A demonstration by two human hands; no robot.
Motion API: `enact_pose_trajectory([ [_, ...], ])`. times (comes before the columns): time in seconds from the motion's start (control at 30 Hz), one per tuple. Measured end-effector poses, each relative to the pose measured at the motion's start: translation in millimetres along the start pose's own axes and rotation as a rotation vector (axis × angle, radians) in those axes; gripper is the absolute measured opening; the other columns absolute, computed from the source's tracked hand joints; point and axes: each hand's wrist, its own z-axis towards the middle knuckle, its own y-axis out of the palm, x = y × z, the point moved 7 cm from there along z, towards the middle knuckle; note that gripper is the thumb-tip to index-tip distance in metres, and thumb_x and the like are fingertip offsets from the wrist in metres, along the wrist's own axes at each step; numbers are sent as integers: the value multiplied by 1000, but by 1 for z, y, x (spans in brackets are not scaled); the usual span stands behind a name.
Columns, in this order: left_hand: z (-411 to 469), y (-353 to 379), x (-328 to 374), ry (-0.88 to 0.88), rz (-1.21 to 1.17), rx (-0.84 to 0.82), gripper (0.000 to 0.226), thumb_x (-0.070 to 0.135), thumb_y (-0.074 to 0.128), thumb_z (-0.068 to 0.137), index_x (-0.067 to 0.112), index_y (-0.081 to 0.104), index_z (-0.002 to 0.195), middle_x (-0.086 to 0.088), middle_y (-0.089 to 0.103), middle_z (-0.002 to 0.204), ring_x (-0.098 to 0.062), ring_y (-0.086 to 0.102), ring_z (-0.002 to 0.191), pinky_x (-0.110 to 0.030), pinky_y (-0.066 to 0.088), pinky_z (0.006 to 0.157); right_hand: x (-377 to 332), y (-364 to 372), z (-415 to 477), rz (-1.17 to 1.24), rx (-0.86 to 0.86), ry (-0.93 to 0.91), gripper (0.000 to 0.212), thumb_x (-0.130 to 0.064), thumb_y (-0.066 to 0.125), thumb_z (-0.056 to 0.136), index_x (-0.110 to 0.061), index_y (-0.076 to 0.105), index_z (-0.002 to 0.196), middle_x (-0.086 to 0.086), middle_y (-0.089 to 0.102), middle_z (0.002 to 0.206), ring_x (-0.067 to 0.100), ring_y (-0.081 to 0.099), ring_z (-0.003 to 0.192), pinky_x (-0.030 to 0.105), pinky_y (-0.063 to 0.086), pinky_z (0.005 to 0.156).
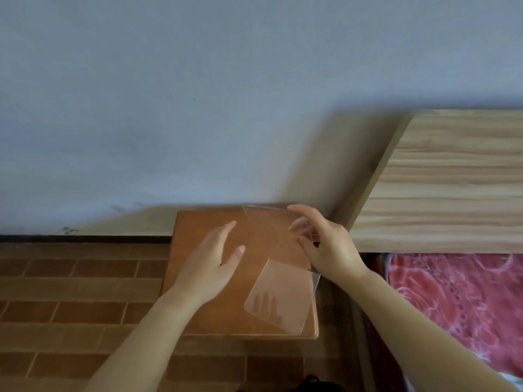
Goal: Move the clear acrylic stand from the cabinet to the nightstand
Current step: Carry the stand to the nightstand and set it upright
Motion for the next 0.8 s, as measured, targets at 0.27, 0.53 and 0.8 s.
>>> enact_pose_trajectory([
  [0.27, 40, 103, -78, 164, 149, 71, 56, 42, 38, 93, 31, 17, 144, 11, 23, 152, -5, 21, 137, -20, 23, 103, 106, 90, -7, 11, 96, -68, 57, -3, 66, 82, -34, 42, 123, -11, 65, 90, 4, 62, 79, 14, 48, 70],
  [0.53, 73, 219, -131, 317, 295, 62, 55, 43, 33, 94, 30, 15, 145, 10, 20, 152, -5, 16, 138, -18, 14, 106, 189, 128, -12, 209, 264, -188, 58, 3, 69, 78, -26, 44, 121, -4, 68, 88, 8, 67, 80, 27, 55, 76],
  [0.8, 87, 258, -140, 440, 396, 108, 50, 45, 30, 95, 33, 24, 143, 15, 17, 153, -4, 11, 139, -19, 6, 107, 207, 133, 2, 196, 295, -347, 65, -3, 71, 78, -29, 38, 128, 1, 67, 90, 15, 69, 73, 35, 57, 68],
])
